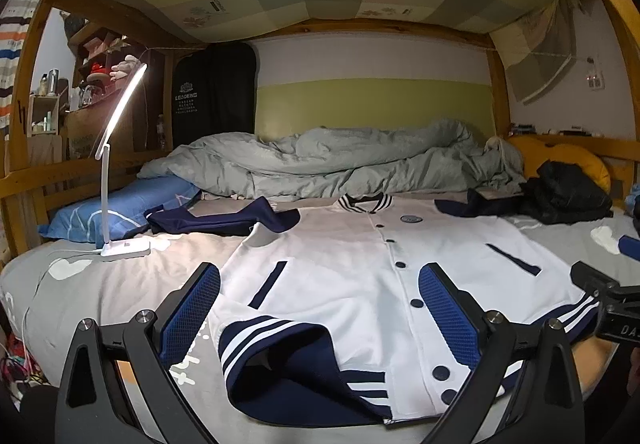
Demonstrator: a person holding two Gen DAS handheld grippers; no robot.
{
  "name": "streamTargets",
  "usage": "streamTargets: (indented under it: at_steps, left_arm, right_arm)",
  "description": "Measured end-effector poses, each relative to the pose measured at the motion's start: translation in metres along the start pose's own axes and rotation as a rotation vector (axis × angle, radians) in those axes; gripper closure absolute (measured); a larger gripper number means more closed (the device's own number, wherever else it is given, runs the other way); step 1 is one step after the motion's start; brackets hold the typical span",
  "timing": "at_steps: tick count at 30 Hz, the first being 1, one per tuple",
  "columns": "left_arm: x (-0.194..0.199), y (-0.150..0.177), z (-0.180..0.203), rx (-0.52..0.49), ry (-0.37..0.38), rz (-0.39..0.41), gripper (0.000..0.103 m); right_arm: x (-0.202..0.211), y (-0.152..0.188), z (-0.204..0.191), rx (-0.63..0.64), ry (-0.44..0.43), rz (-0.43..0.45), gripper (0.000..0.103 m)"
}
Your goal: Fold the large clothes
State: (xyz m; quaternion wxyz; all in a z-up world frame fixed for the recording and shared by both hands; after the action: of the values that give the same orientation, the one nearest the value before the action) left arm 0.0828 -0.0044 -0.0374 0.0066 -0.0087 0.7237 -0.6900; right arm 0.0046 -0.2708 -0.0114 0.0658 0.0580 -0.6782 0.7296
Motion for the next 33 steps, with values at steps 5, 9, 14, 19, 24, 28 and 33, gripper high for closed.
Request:
streamTargets:
  at_steps: [5,9,14,19,24,28,33]
  left_arm:
    - [0.002,-0.001,0.004,-0.005,0.013,0.006,0.002]
    - [0.001,0.001,0.005,0.000,0.017,-0.006,0.002]
    - [-0.003,0.008,0.002,0.009,0.017,-0.038,0.002]
    - [-0.007,0.023,0.006,0.000,0.030,-0.074,0.002]
    - [-0.014,0.043,-0.001,-0.020,0.004,-0.128,0.002]
    - [-0.027,0.064,-0.033,-0.019,-0.100,-0.211,0.002]
    - [-0.052,0.103,-0.064,0.009,-0.153,-0.326,0.002]
  right_arm:
    - [0.001,0.000,-0.002,0.001,-0.001,0.003,0.001]
    - [0.001,0.000,-0.002,0.000,-0.001,0.004,0.001]
    - [0.000,0.002,-0.004,-0.010,-0.008,-0.006,0.001]
    - [-0.002,0.009,-0.007,-0.005,-0.020,-0.025,0.001]
    - [-0.003,0.018,-0.007,-0.005,-0.026,-0.041,0.001]
    - [-0.007,0.025,0.002,0.013,0.002,-0.057,0.001]
    - [-0.014,0.029,0.024,-0.030,0.045,-0.082,0.001]
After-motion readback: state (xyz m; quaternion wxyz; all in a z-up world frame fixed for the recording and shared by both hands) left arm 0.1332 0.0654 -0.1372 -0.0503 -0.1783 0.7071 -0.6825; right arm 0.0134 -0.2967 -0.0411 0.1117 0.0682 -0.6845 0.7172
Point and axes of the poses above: each gripper's, at about its wrist camera, not at the fingertips, and x roughly against the way its jaws point, z to its right, y to its underside, the point moved 10 cm from there along -x, roughly the way its jaws point, and after that the axes turned 11 degrees about z, right-handed, at the moved point
